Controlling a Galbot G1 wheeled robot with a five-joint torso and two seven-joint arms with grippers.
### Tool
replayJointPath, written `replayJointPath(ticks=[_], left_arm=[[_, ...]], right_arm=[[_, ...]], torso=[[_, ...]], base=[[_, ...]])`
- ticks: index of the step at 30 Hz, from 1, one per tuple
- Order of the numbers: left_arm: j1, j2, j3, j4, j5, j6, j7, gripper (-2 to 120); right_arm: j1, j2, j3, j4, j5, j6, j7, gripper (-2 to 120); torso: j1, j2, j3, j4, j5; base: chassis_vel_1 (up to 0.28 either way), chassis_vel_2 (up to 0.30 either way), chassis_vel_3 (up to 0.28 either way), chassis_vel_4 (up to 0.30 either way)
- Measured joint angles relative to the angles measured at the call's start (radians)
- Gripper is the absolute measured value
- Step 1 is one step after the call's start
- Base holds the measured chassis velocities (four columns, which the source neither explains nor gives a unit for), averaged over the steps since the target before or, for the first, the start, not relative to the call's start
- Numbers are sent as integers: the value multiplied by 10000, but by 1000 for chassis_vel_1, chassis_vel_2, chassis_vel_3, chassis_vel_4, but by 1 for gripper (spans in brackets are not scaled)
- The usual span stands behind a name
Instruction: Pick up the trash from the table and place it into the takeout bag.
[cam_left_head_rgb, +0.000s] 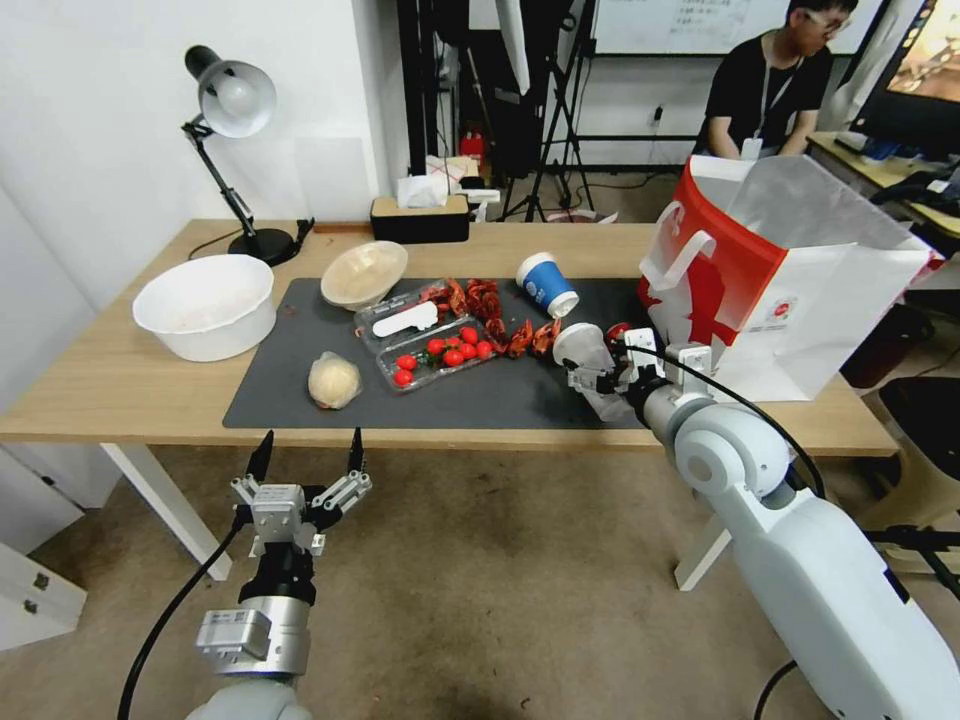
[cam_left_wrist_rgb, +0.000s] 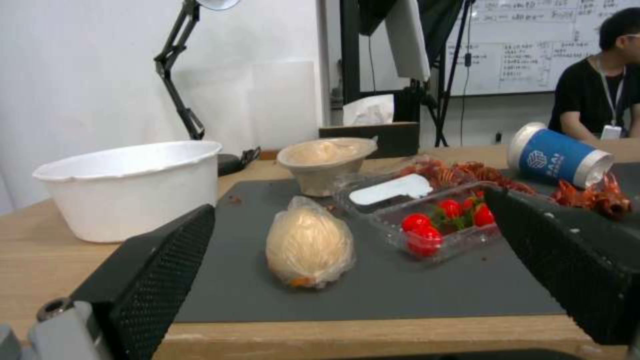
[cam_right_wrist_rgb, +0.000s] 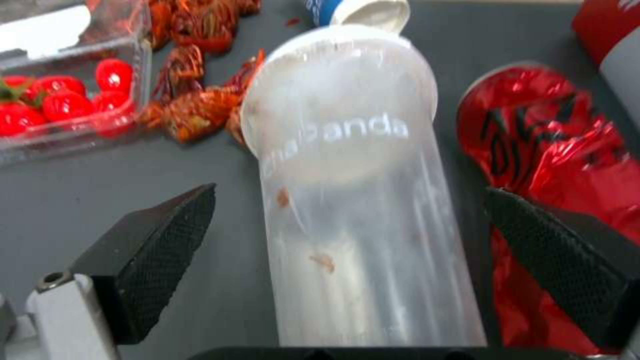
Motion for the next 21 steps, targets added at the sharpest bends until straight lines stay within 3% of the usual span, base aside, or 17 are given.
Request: replayJointPath(ticks=[5, 8, 14, 17, 18, 21], left_arm=[[74, 12, 23, 4, 1, 0, -6, 100], [87, 21, 29, 3, 3, 0, -9, 100], [77, 66, 7, -29, -18, -18, -43, 100], [78, 68, 16, -22, -21, -33, -55, 100], [76, 72, 25, -7, -26, -41, -64, 100], [70, 85, 35, 12, -34, -71, -87, 100]], right_arm=[[-12, 48, -69, -146, 76, 27, -12, 97], [-16, 81, -94, -204, 119, 47, -24, 89], [-78, 130, -62, -216, 157, 80, 5, 63], [-93, 129, -23, -190, 163, 81, 8, 57], [-103, 130, 45, -88, 209, 76, -14, 48], [-95, 111, 281, 275, 365, 143, -175, 41]], torso=[[0, 0, 0, 1, 0], [-1, 0, -1, 1, -2], [-3, 0, -1, 1, -1], [-2, 1, -1, 1, 2], [-1, 0, 0, 2, 3], [-1, 0, 0, 2, 1]], base=[[0, 0, 0, 0], [0, 0, 0, 0], [0, 0, 0, 0], [0, 0, 0, 0], [0, 0, 0, 0], [0, 0, 0, 0]])
